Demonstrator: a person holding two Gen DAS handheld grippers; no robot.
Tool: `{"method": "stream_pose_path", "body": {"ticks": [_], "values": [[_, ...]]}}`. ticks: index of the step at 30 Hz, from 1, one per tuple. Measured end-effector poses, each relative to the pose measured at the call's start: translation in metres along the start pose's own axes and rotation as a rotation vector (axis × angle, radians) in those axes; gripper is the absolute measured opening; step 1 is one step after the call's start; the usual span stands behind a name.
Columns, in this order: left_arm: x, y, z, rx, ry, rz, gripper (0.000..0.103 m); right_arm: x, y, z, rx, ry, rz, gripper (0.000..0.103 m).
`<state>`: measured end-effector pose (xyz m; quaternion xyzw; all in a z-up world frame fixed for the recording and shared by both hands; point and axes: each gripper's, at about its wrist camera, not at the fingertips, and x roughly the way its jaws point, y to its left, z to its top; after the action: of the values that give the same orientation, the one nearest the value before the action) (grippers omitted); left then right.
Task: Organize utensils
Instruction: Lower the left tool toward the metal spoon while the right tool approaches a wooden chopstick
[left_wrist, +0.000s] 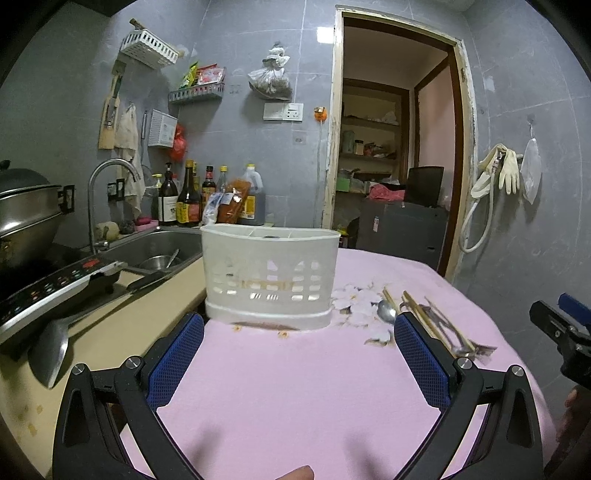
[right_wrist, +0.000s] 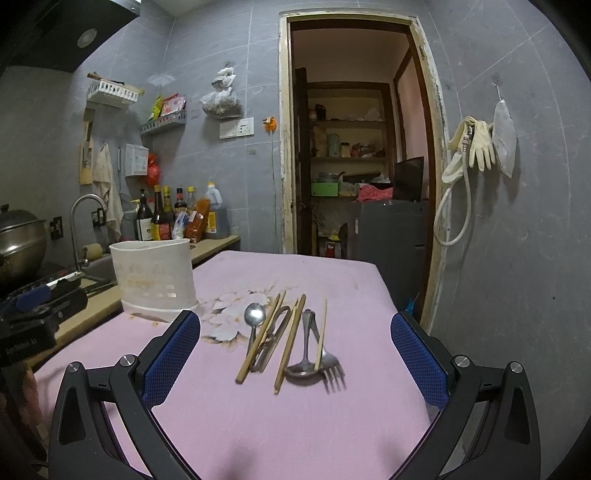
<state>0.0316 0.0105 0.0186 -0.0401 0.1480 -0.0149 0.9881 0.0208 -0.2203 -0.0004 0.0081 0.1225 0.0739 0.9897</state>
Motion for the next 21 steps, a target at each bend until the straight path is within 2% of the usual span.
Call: {"method": "stream_pose_path", "body": {"ticks": [3, 8, 12, 17, 18, 21], "values": [[0.008, -0.003, 0.012, -0.004, 0.011, -0.025, 0.101, 0.011, -0.011, 0.011, -0.006, 0.003, 0.003, 0.103], [0.036, -0.015, 0.026, 0.027, 0.106, -0.057, 0.101, 0.032, -0.028, 0.027, -0.034, 0.025, 0.009, 0.103], [0.062, -0.03, 0.029, 0.05, 0.184, -0.085, 0.101, 0.059, -0.041, 0.039, -0.06, 0.1, 0.024, 0.103], [0.097, -0.044, 0.026, 0.069, 0.278, -0.092, 0.101, 0.101, -0.06, 0.046, -0.044, 0.237, 0.081, 0.103], [0.106, -0.047, 0.025, 0.072, 0.299, -0.097, 0.101, 0.106, -0.063, 0.047, -0.038, 0.253, 0.088, 0.101], [0.125, -0.056, 0.023, 0.083, 0.333, -0.123, 0.101, 0.129, -0.073, 0.045, -0.017, 0.319, 0.125, 0.084]]}}
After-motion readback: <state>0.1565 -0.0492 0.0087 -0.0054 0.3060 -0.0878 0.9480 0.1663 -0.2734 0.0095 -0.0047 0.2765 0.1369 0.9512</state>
